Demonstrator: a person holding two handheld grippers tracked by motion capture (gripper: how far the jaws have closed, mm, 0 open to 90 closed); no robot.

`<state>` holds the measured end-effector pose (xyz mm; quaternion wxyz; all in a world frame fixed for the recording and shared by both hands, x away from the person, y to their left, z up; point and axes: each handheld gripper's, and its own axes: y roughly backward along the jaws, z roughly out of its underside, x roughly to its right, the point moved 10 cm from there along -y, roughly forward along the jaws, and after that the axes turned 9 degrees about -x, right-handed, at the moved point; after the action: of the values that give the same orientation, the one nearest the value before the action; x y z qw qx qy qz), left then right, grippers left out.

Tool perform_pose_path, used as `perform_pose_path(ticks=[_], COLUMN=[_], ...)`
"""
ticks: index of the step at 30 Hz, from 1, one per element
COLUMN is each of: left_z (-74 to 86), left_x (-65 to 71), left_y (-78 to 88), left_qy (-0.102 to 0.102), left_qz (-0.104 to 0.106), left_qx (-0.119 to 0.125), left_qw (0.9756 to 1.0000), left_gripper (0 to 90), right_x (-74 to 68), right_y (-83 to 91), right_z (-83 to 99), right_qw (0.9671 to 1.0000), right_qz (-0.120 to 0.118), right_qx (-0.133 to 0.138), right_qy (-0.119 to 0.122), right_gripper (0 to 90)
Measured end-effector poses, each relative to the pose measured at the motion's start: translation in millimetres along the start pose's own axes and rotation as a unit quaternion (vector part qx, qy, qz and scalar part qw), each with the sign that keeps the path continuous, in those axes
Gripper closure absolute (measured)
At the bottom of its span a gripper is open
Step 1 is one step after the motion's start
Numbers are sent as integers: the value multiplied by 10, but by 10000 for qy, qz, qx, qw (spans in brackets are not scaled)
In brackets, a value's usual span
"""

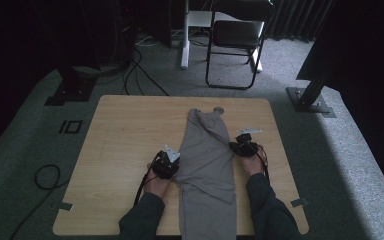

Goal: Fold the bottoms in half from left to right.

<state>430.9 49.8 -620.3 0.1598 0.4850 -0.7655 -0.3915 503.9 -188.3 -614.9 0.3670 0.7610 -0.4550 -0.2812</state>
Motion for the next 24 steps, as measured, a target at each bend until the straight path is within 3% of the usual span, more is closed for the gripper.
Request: perform_pose_path(ticks=[7, 9, 13, 15, 16, 17, 20, 21, 24], left_z=[4, 6, 8, 1, -24, -44, -109, -201, -284], left_x=[-3, -9, -22, -33, -61, -85, -120, -136, -128], left_y=[3, 4, 2, -1, -2, 1, 6, -3, -39], left_qy=[18, 39, 109, 197, 370, 401, 428, 410, 323], left_qz=[7, 29, 65, 182, 346, 351, 368, 403, 460], left_qx=[-4, -21, -33, -12, 64, 88, 119, 151, 109], left_qw=[10000, 10000, 9999, 9996, 9987, 9985, 9983, 9982, 9984], left_gripper=[755, 737, 709, 681, 678, 676, 671, 671, 672], right_x=[39, 44, 57, 65, 46, 21, -22, -82, -178], right_y=[-27, -20, -11, 13, 36, 59, 100, 114, 78], right_z=[19, 23, 27, 23, 6, -17, -71, -121, -166], right_qw=[9996, 9996, 9995, 9990, 9992, 9993, 9990, 9990, 9988], right_qz=[69, 175, 196, 357, 346, 332, 415, 366, 301], right_qx=[28, -18, -59, -84, -16, 55, 176, 214, 207], right_qy=[-269, -233, -251, -236, -220, -152, 35, 140, 312], right_gripper=[854, 783, 721, 639, 619, 599, 577, 578, 578])
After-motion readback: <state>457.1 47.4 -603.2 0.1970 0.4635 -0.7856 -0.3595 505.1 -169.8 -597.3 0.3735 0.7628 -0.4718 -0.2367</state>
